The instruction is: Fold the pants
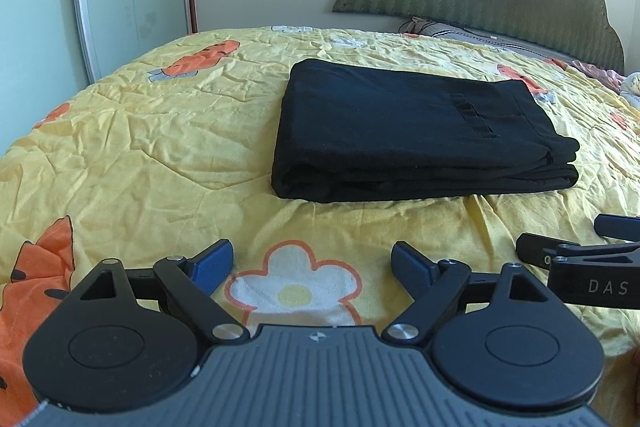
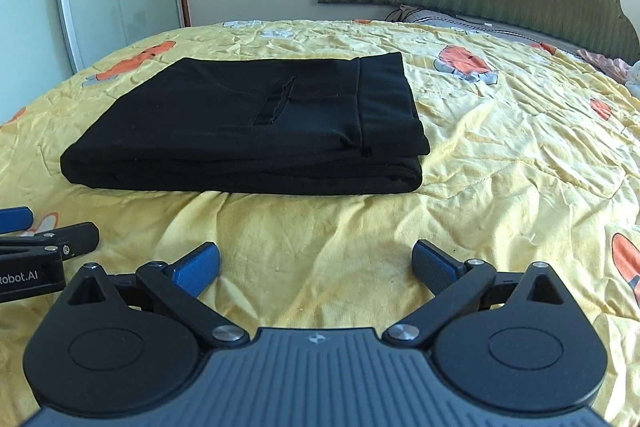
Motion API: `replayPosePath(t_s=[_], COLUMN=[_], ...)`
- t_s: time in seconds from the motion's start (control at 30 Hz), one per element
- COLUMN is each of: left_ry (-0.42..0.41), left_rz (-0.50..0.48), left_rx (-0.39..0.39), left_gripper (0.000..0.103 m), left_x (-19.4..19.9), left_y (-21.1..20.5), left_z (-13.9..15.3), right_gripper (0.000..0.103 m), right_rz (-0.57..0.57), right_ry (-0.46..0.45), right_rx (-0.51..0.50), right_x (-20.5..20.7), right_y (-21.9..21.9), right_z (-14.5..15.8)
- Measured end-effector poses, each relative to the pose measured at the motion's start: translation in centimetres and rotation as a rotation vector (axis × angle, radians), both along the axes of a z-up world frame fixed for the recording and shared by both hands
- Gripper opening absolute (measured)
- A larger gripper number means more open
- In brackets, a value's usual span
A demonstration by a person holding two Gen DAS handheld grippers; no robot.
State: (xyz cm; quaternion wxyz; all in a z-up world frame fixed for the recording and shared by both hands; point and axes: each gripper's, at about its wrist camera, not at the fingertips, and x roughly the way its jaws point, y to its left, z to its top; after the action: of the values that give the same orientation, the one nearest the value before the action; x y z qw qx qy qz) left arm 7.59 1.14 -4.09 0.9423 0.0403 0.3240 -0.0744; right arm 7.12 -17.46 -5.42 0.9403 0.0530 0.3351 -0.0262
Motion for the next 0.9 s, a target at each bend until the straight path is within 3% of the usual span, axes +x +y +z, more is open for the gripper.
replayPosePath(t_s=[0.4, 0.9], left_ry=[0.006, 0.0], left_rz=[0.038, 0.04], left_rx=[0.012, 0.032], left_gripper=[0.099, 0.1], left_x=[0.18, 0.1], left_y=[0.1, -0.38], left_z=[-0.26, -0.11], right_gripper=[0.103, 0.103], right_rz=[-0.003, -0.003], right_ry=[0.0, 0.0], right_rx=[0.002, 0.002], right_x=[-0.13, -0.13], right_y=[0.01, -0.01], right_z=[-0.02, -0.04])
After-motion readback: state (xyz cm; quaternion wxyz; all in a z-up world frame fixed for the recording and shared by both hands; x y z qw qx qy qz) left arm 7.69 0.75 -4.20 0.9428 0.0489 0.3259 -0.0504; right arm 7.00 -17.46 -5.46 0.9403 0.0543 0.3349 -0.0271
